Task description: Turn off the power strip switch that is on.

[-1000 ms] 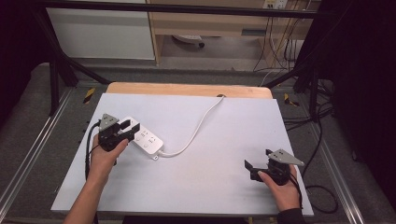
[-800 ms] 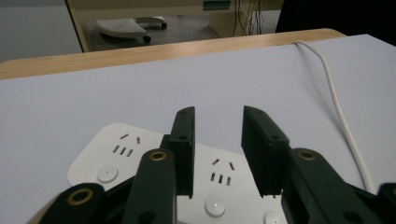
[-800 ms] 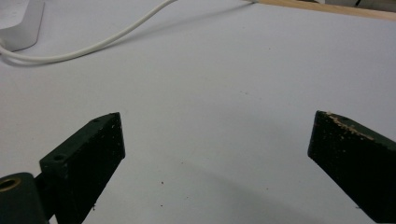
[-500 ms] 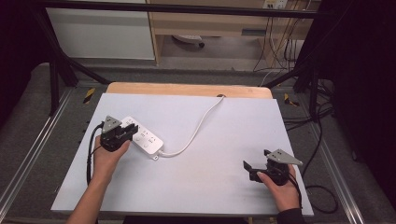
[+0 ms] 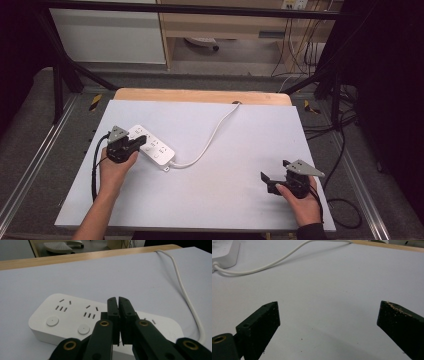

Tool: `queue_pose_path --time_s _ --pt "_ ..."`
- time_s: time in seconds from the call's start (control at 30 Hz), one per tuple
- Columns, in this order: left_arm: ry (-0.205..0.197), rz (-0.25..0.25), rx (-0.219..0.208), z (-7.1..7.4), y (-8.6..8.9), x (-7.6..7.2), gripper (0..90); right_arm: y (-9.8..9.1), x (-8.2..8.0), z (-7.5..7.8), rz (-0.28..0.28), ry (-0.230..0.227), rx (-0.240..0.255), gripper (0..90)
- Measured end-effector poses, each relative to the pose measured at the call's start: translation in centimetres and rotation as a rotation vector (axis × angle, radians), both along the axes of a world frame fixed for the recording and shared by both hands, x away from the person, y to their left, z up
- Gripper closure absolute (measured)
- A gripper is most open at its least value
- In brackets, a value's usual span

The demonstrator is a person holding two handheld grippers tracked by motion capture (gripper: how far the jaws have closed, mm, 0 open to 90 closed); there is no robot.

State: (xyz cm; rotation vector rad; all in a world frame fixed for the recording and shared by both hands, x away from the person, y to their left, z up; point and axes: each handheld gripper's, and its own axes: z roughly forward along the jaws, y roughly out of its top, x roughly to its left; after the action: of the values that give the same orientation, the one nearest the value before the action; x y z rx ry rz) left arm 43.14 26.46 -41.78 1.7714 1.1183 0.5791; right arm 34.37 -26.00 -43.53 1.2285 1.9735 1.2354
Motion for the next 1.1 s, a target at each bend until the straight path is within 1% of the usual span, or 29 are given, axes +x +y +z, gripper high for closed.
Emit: queue_pose_path --time_s 0.13,0.23,0.33,0.37,0.53,0.6,0.73,0.77,0.93,1.1 --pt "0.012 0.005 0.003 -0.2 0.1 0.0 90.0 0.0 0.0 0.0 0.003 0.005 -0.005 5.1" --pt "0.036 0.009 -0.001 -0.3 0.3 0.1 90.0 0.1 0.0 0.0 0.004 0.008 -0.004 5.6" --pt "0.037 0.004 0.007 -0.3 0.2 0.1 90.0 0.1 0.0 0.1 0.007 0.012 -0.005 5.6" --pt "0.036 0.004 0.016 -0.3 0.1 0.1 90.0 0.2 0.0 0.1 0.01 0.016 -0.006 5.4" --pt "0.057 -0.007 0.03 -0.7 -0.1 0.2 90.0 0.2 0.1 0.0 0.017 0.024 -0.005 4.9" --pt "0.062 -0.01 0.025 -0.8 -0.1 0.3 90.0 0.2 0.1 -0.1 0.018 0.025 -0.009 4.9" --pt "0.072 -0.02 0.032 -1.1 -0.1 0.3 90.0 0.3 0.1 0.0 0.017 0.028 -0.004 5.3" --pt "0.074 -0.022 0.03 -1.1 -0.1 0.3 90.0 0.3 0.1 0.0 0.02 0.035 -0.004 5.3" --pt "0.075 -0.02 0.021 -1.4 0.0 0.4 90.0 0.4 0.0 0.1 0.024 0.038 0.002 5.1" --pt "0.085 -0.029 0.035 -1.7 -0.1 0.6 90.0 0.4 0.0 0.0 0.026 0.04 -0.006 5.0"
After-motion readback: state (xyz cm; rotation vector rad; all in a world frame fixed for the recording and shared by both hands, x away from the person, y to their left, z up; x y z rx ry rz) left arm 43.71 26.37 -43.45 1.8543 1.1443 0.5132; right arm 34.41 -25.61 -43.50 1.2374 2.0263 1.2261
